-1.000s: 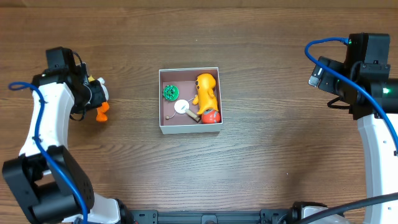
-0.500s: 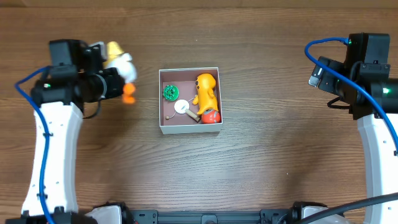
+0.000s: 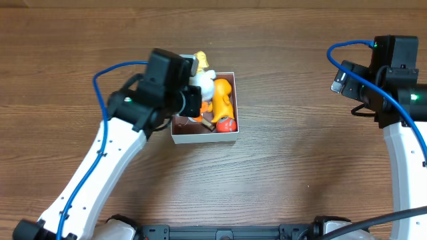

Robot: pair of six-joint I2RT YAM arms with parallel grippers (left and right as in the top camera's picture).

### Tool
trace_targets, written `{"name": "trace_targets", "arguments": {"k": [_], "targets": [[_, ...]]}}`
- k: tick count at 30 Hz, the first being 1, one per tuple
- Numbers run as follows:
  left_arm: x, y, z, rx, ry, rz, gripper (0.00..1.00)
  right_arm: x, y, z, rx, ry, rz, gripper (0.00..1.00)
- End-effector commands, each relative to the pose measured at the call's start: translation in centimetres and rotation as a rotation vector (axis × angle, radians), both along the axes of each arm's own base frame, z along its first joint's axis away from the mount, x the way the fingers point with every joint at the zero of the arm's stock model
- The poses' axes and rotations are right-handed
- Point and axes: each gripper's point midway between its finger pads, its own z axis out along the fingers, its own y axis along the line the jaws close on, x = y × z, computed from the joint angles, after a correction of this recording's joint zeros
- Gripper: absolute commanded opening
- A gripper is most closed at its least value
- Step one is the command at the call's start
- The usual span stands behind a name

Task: Pack container
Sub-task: 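Lift the plush duck with the left gripper and carry it over the box, then lower the duck into the box's left side and open the left gripper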

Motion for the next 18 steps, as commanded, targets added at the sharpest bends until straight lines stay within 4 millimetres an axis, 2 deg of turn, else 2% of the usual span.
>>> {"name": "trace_targets", "arguments": {"k": [1,5,8,11,18], "targets": [[1.9,-0.1,-2.0,0.066,0.019,0.096,0.04,0.1,-0.1,0.4,0.000,-0.013,-0.008,1.00],[3.5,-0.8,-4.2,0.063,0.042,0.122,0.04,0.1,-0.1,0.4,0.000,-0.013,-0.008,1.00],[4.3,-0.2,-5.6,0.094,0.061,0.184,0.04,0.1,-0.1,0.4,-0.001,-0.013,-0.007,1.00],[3.9,0.0,-6.7,0.116,0.101,0.185,0.04,0.1,-0.1,0.4,0.000,-0.013,-0.008,1.00],[1.9,1.9,-8.0,0.218,0.180,0.205,0.09,0.1,-0.1,0.4,0.000,-0.013,-0.008,1.00]]}}
